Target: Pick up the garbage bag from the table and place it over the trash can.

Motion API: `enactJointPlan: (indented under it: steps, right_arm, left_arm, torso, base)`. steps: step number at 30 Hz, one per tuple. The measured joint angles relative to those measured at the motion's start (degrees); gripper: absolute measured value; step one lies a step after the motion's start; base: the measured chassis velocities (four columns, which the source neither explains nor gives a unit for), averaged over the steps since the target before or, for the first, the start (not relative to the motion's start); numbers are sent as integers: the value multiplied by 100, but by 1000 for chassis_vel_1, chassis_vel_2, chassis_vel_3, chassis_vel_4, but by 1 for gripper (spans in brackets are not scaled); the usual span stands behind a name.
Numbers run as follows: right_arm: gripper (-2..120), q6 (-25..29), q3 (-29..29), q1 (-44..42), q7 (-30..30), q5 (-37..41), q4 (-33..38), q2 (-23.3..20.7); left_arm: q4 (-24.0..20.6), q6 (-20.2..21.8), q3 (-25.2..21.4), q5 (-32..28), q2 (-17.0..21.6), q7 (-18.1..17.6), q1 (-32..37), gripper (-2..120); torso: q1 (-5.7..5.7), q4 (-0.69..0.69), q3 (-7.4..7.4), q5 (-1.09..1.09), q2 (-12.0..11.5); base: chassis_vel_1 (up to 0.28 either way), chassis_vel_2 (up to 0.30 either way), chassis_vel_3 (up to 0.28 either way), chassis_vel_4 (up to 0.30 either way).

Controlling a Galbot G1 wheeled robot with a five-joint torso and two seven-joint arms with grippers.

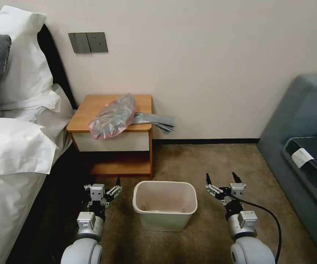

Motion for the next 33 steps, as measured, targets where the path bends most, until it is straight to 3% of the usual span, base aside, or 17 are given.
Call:
enactJointPlan:
  steps: [33]
  right_arm:
    - [100, 0, 27, -16, -1, 35, 30, -14]
  left_arm:
    - [0, 0, 0, -6, 4, 0, -2, 95]
  torso:
    - [0, 1, 0, 1, 0]
  base:
    - [0, 0, 0, 0]
